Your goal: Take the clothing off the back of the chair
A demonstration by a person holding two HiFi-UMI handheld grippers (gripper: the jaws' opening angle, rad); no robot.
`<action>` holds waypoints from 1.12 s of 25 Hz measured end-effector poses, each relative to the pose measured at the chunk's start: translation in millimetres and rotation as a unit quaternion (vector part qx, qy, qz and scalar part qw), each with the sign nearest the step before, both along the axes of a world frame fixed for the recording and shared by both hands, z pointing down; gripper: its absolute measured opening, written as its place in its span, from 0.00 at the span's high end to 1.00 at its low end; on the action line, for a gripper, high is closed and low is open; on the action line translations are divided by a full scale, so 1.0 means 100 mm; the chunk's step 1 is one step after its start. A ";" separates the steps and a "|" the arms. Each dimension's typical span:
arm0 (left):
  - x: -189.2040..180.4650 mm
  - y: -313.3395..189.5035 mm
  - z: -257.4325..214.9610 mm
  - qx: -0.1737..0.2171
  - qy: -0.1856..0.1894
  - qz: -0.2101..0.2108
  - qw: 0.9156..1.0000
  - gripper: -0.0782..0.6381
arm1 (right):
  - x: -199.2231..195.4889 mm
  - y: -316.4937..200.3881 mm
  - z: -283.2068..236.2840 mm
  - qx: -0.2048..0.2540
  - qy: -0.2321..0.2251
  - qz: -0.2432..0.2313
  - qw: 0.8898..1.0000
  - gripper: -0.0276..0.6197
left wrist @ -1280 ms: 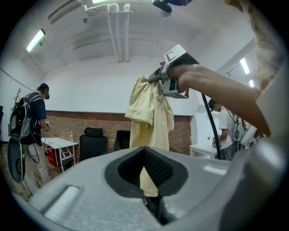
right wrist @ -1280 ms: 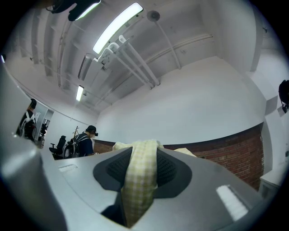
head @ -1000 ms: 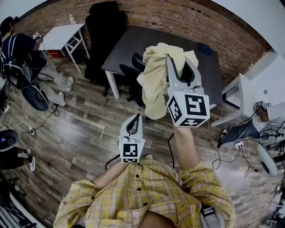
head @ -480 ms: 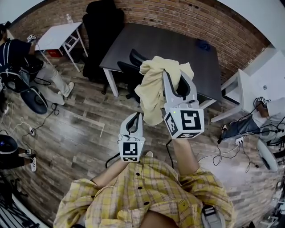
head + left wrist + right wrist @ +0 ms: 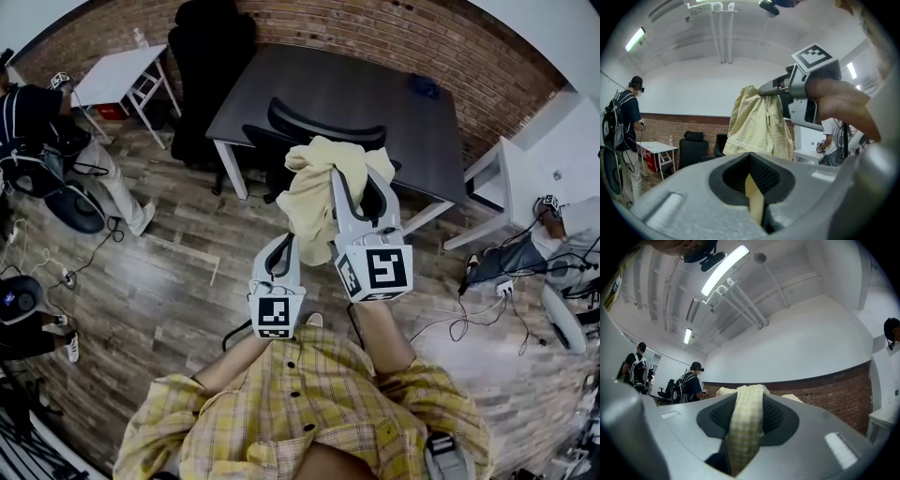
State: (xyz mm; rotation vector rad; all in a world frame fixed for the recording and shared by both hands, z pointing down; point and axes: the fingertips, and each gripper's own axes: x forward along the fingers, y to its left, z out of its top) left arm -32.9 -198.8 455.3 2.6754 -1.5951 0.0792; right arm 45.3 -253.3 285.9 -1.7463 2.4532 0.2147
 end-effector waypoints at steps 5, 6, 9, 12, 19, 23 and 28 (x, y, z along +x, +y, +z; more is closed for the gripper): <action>-0.01 0.01 0.00 -0.002 -0.001 -0.003 1.000 0.89 | 0.03 0.06 0.19 -0.009 -0.007 0.004 1.000 0.76; -0.02 0.02 0.00 -0.003 -0.002 -0.003 1.000 0.89 | 0.03 0.08 0.24 -0.012 -0.007 0.004 1.000 0.76; -0.03 0.03 0.01 -0.004 -0.004 -0.005 1.000 0.89 | 0.02 0.13 0.38 -0.020 -0.008 0.005 1.000 0.76; -0.02 0.04 0.02 -0.004 -0.005 -0.004 1.000 0.89 | 0.01 0.18 0.49 -0.024 -0.003 0.004 1.000 0.76; -0.01 0.07 0.01 -0.004 -0.005 -0.002 1.000 0.89 | -0.04 0.26 0.66 -0.030 0.012 0.000 0.999 0.76; 0.01 0.05 0.01 -0.003 -0.004 -0.001 1.000 0.89 | -0.07 0.27 0.74 -0.034 0.014 -0.002 0.999 0.76; 0.02 0.05 -0.02 -0.004 -0.002 -0.001 1.000 0.89 | -0.08 0.29 0.76 -0.040 0.014 -0.006 0.999 0.76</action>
